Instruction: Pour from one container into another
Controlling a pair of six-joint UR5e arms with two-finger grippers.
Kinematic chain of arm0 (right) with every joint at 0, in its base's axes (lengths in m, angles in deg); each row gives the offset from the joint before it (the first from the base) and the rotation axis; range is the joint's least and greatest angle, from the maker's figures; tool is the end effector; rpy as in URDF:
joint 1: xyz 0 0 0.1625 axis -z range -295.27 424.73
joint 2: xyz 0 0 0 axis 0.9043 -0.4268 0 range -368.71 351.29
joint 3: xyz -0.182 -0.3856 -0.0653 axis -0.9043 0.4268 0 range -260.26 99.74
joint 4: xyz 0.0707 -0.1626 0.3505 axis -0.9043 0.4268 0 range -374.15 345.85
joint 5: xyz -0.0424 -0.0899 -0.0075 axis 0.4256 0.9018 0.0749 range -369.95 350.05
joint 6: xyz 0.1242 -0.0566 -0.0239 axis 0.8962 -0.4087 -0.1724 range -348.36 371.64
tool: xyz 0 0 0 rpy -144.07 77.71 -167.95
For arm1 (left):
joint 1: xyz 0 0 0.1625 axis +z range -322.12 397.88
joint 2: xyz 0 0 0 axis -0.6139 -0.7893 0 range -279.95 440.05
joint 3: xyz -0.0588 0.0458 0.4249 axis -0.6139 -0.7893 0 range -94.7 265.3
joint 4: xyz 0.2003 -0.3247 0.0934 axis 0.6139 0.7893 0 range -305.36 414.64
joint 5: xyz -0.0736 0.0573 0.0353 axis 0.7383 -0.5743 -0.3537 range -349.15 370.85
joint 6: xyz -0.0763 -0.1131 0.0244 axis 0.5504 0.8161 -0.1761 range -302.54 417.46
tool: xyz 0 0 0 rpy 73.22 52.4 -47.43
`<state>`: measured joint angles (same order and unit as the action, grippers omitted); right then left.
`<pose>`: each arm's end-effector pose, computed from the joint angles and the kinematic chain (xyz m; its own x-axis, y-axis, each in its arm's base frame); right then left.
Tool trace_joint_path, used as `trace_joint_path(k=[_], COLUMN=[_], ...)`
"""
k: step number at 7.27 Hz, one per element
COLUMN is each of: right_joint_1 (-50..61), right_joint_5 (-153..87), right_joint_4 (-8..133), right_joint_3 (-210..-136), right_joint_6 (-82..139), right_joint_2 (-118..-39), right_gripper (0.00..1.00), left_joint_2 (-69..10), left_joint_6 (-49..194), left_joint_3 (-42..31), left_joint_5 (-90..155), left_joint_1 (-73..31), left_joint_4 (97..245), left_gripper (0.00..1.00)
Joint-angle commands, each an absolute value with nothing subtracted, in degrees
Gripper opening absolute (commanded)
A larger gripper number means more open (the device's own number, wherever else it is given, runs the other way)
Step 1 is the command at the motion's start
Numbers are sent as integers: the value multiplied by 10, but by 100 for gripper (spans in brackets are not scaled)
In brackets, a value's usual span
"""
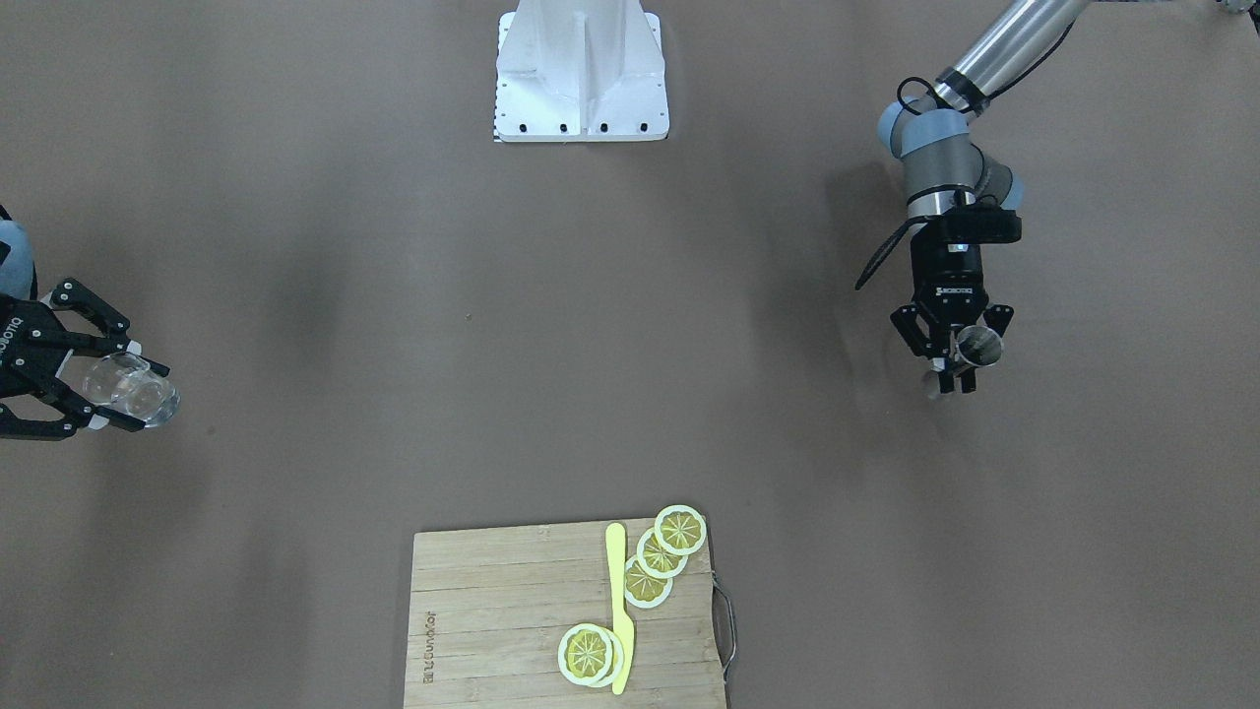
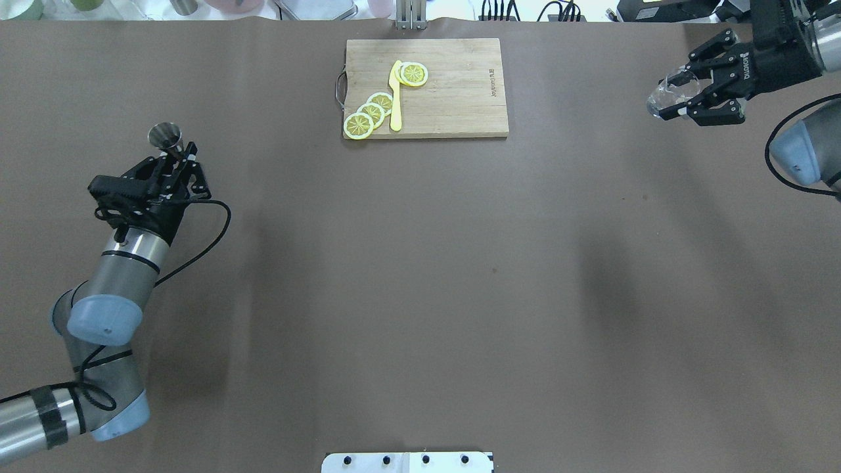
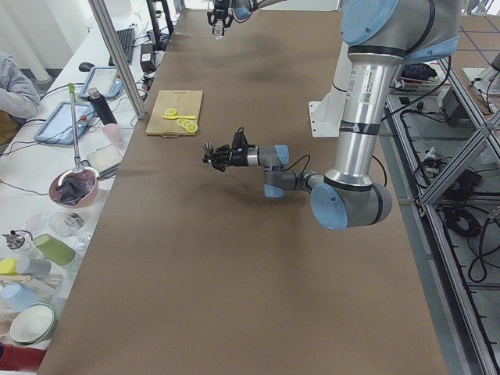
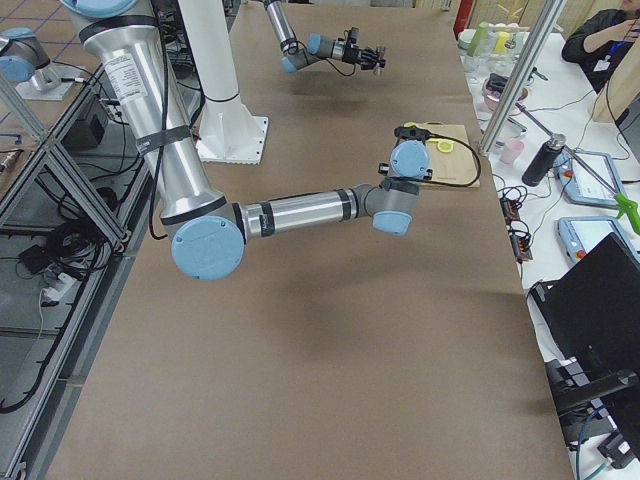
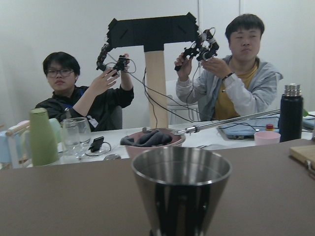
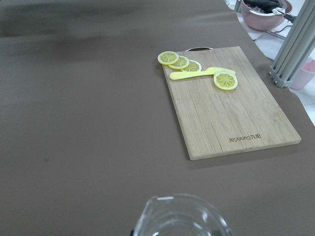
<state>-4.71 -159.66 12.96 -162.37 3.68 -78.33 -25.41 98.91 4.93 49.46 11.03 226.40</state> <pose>-0.1991 -0.5701 0.4082 0.1650 -0.9829 0.0818 0.1125 0.1012 0.9885 0.4023 -0.4743 0.4447 0.7582 0.1405 -0.6368 0.6195 0.1494 0.7706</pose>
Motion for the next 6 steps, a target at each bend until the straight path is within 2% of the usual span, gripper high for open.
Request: trace_joint_path(k=[1, 4, 6], right_joint_1=[-43, -30, -29], right_joint_5=[-1596, -1594, -1587], right_joint_4=[222, 319, 373], right_joint_3=[-1708, -1783, -1828], right_joint_6=[36, 35, 29], right_joint_2=[-790, -786, -784], right_gripper=[0, 0, 0], left_joint_2=[-343, -428, -444], left_joint_6=[867, 763, 740], left_joint_3=[36, 39, 46], left_joint_5=[554, 617, 624], left_joint_1=[89, 86, 84], left_joint_4=[2259, 2247, 2189], left_gripper=[0, 0, 0])
